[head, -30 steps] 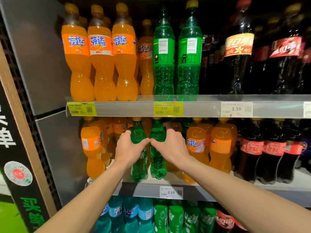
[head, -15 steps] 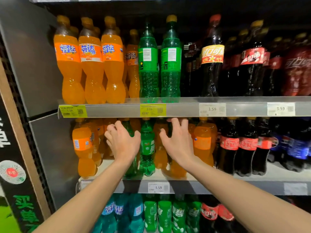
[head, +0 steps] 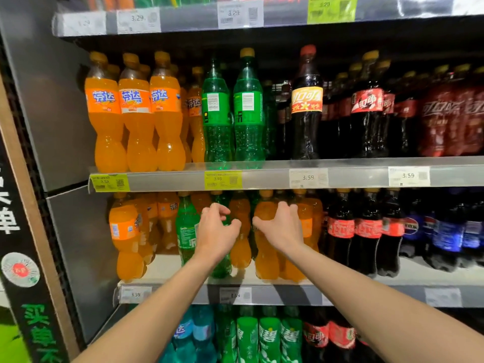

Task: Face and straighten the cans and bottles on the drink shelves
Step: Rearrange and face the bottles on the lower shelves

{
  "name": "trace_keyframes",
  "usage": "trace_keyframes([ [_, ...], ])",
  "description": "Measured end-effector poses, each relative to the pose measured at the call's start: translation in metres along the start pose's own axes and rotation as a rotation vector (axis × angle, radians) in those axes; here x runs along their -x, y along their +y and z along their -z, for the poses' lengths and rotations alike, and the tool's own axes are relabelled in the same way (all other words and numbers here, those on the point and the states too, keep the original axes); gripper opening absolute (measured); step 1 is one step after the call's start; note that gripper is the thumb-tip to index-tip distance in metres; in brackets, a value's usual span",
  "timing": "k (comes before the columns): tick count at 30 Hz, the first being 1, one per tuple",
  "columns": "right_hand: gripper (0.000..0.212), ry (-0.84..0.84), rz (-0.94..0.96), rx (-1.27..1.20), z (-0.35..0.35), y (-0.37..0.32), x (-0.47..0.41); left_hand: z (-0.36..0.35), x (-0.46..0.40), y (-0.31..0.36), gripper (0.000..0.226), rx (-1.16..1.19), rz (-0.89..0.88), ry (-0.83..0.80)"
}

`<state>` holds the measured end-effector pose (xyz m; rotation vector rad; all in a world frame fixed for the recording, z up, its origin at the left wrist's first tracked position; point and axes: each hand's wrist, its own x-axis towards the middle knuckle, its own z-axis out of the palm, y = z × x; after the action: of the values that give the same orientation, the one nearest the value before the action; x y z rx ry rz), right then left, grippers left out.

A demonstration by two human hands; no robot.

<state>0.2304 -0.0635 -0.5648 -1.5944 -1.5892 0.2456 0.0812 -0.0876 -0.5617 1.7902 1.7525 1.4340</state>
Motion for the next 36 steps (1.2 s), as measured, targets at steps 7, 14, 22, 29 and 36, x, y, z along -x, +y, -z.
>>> trace_keyframes([
  [7,0.058,-0.064,0.147,-0.024,0.019,0.005,0.017,-0.008,0.018,0.001,0.072,-0.068,0.015,-0.403],
  [14,0.059,-0.001,0.340,-0.036,0.012,-0.058,0.045,0.031,0.031,-0.011,0.030,0.147,-0.044,-0.266],
  [22,0.036,-0.120,0.481,-0.212,-0.038,-0.123,0.070,0.117,0.038,-0.058,0.032,0.145,-0.016,-0.084],
  [29,0.043,-0.127,0.522,-0.317,-0.095,-0.155,0.078,0.152,0.034,-0.087,0.041,0.127,-0.032,0.024],
  [36,0.056,-0.139,0.426,-0.292,-0.148,-0.160,0.066,0.148,0.010,-0.125,0.031,0.090,0.061,0.036],
])
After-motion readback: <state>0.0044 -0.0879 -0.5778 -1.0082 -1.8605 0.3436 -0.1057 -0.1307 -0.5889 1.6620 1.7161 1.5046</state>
